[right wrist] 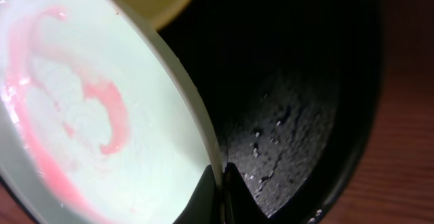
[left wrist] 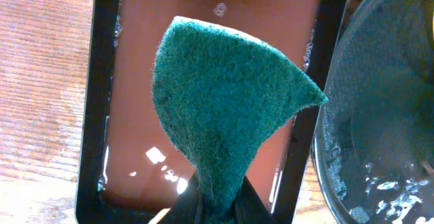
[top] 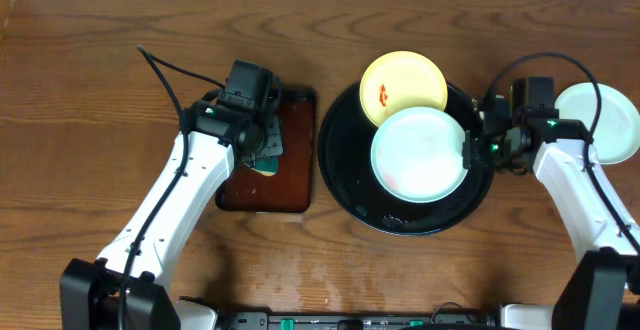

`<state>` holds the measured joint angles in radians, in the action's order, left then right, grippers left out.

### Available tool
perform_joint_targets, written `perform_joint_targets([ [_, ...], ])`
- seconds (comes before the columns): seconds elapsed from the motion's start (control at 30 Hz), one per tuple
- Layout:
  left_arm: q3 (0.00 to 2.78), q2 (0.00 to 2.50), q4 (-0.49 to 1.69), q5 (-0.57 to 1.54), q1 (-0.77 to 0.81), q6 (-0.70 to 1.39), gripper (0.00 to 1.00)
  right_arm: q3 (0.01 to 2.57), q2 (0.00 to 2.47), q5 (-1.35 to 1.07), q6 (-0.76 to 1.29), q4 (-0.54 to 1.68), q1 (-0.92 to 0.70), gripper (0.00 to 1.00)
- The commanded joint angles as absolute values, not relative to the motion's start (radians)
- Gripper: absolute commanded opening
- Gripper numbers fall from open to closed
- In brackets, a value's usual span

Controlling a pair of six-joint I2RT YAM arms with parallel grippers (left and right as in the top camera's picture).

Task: Clean dirty plates on tray and stack at the side
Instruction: 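Lift the wiped pale blue plate with the right gripper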

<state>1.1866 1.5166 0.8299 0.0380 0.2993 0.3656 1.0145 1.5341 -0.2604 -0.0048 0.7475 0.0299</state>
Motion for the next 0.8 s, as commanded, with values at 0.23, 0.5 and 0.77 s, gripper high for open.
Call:
perform_joint_targets([
  [0.23, 1.182, 1.504, 0.833, 0.01, 0.298, 0.353, 0.08, 1.042, 1.431, -0.071, 0.004, 0.698, -0.029, 0.01],
  [0.5, 1.182, 1.504, 0.834, 0.01, 0.298, 0.353, 0.08, 1.042, 1.396, 0.217, 0.002, 0.609, -0.222, 0.01],
  [0.77, 1.182, 1.504, 0.833, 0.01, 0.298, 0.353, 0.08, 1.042, 1.254, 0.639, -0.106, 0.494, -0.495, 0.01],
])
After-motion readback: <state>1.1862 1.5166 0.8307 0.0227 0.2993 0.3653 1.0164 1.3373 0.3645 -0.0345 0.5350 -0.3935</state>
